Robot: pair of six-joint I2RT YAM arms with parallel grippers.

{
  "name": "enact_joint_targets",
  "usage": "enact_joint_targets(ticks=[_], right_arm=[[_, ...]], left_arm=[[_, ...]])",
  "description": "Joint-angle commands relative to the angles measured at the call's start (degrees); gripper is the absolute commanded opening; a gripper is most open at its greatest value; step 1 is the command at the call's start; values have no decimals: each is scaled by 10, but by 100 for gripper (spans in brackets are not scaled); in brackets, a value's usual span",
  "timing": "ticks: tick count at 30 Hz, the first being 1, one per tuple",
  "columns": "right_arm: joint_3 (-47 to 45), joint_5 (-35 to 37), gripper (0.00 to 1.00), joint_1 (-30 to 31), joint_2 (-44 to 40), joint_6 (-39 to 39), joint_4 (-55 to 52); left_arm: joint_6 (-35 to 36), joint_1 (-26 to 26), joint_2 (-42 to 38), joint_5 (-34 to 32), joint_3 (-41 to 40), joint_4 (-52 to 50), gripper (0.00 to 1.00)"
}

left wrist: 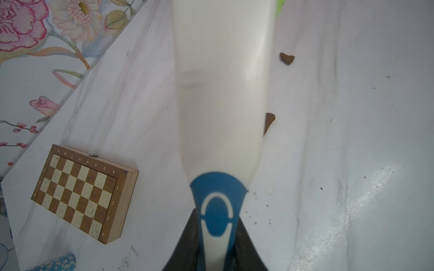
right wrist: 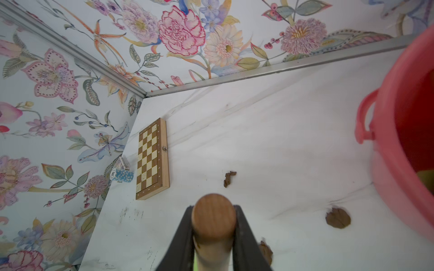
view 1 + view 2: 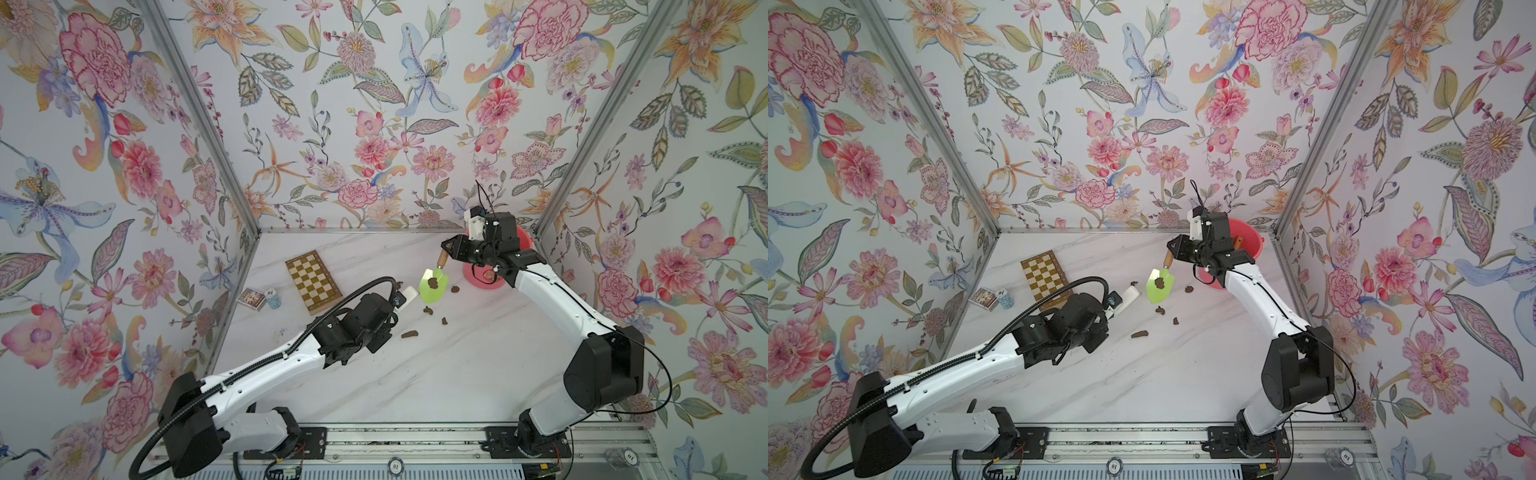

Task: Brush the soil off the hand trowel and place it into the bucket
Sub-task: Brush off the soil from the hand trowel.

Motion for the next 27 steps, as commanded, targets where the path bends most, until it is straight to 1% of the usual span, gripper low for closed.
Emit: enact_joint_targets(ticks=[1,5,10,16,20,23,27], right_arm=[[34,-81,20,-8,23,-58,-57],[63,-111,20,-15,44,-79,-81],[90,-127,20,-17,64,-99,-105],[111,-142,20,-17,78,-100,-111],[127,-149,20,-13,83,-102,-114],[135,-141,20,-10,83,-108,-120],[143,-89,20,-7,77,-120,-119]], left_arm=[[47,-9,32,-60,39,56,0],[64,-12,72,-87,68,82,0],[90,-13,109,-92,94,92,0],[119,-13,147,-97,112,102,0],[132,-12,194,-98,125,101,0],[133,-13,217,-86,140,91,0],[127,-14,237,-70,143,79,0]])
